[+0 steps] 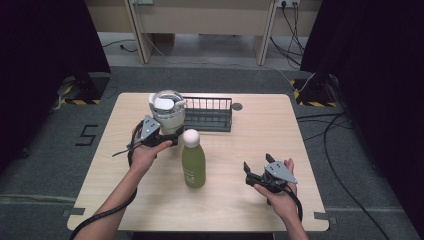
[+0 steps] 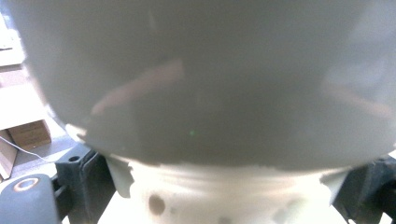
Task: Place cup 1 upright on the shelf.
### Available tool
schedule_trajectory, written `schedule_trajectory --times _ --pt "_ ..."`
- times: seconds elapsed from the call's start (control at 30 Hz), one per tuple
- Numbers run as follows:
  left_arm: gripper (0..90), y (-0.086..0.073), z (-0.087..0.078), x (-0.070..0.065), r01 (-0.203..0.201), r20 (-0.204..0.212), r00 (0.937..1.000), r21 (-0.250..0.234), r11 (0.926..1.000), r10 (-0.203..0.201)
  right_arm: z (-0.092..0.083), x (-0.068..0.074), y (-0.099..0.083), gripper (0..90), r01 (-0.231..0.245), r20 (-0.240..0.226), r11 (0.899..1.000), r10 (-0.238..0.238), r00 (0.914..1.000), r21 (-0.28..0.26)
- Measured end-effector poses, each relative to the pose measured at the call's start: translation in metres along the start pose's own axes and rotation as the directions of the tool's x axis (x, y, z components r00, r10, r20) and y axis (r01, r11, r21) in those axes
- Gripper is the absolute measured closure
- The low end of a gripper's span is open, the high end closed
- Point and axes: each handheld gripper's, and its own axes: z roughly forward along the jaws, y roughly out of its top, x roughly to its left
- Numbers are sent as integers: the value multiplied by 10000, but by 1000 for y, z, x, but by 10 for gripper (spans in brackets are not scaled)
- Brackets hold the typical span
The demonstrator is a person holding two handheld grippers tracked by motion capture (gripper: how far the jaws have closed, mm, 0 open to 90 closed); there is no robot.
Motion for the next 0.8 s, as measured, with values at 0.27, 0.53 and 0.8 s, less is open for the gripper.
schedule_trajectory --times 0.27,0.53,0.8 --pt "98 4 7 2 107 -24 9999 -77 9999 -107 0 -1 -1 147 -97 44 9999 97 9999 73" --pt "98 10 12 1 49 26 10000 -124 9999 -49 1 0 -1 146 -70 41 9999 70 10000 76" --pt "98 17 19 2 26 4 10000 -152 9999 -26 1 0 -2 147 -68 34 9999 68 10000 90"
